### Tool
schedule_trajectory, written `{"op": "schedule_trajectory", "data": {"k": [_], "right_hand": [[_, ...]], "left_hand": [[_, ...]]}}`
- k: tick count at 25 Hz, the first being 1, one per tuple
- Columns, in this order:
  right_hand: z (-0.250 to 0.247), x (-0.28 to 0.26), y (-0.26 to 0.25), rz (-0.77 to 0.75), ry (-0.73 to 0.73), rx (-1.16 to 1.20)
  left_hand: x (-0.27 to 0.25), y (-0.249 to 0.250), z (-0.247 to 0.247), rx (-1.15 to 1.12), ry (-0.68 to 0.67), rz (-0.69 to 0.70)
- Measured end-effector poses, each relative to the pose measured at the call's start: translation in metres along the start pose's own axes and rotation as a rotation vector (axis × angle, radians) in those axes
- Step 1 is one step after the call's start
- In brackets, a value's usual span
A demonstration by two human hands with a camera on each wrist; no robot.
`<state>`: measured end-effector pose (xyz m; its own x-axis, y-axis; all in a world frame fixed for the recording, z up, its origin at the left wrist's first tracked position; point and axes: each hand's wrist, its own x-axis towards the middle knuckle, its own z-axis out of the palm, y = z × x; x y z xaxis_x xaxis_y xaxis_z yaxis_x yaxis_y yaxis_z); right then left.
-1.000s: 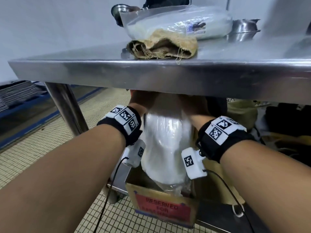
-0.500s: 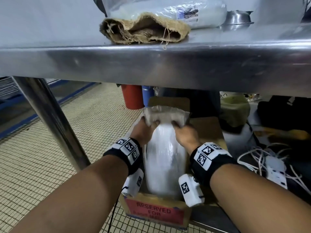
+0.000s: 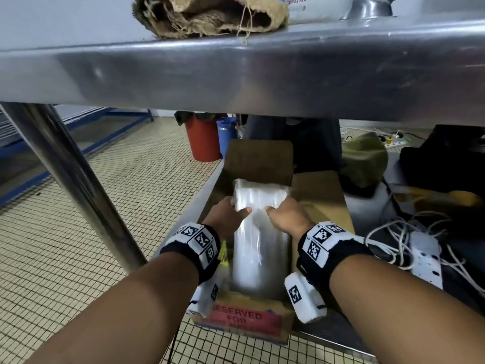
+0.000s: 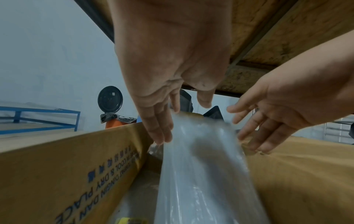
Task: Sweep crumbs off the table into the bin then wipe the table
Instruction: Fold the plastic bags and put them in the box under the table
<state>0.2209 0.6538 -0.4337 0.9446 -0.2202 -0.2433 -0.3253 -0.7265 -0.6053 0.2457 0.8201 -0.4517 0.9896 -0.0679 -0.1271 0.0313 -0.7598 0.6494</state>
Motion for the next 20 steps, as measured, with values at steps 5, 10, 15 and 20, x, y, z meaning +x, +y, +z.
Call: {"op": "schedule_trajectory", "data": {"k": [5, 10, 15, 20], "right_hand": [[0.001, -0.018, 0.001, -0.095, -0.127, -0.130], [-0.044, -0.067, -0.014, -0.084, -0.215, -0.304], [-0.093, -0.126, -0.033, 0.019, -0.279, -0.311], [-0.139, -0.194, -0.059, 0.015, -0.319, -0.325]], "left_hand": [[-0.031, 0.002, -0.005, 0.106, -0.089, -0.010], [-0.083, 0.022, -0.042, 0.160, -0.190, -0.079], [-0.129, 0.053, -0.098, 0.342, -0.369, -0.081], [-0.185, 0.085, -0.160, 0.321, -0.412, -0.193]]}}
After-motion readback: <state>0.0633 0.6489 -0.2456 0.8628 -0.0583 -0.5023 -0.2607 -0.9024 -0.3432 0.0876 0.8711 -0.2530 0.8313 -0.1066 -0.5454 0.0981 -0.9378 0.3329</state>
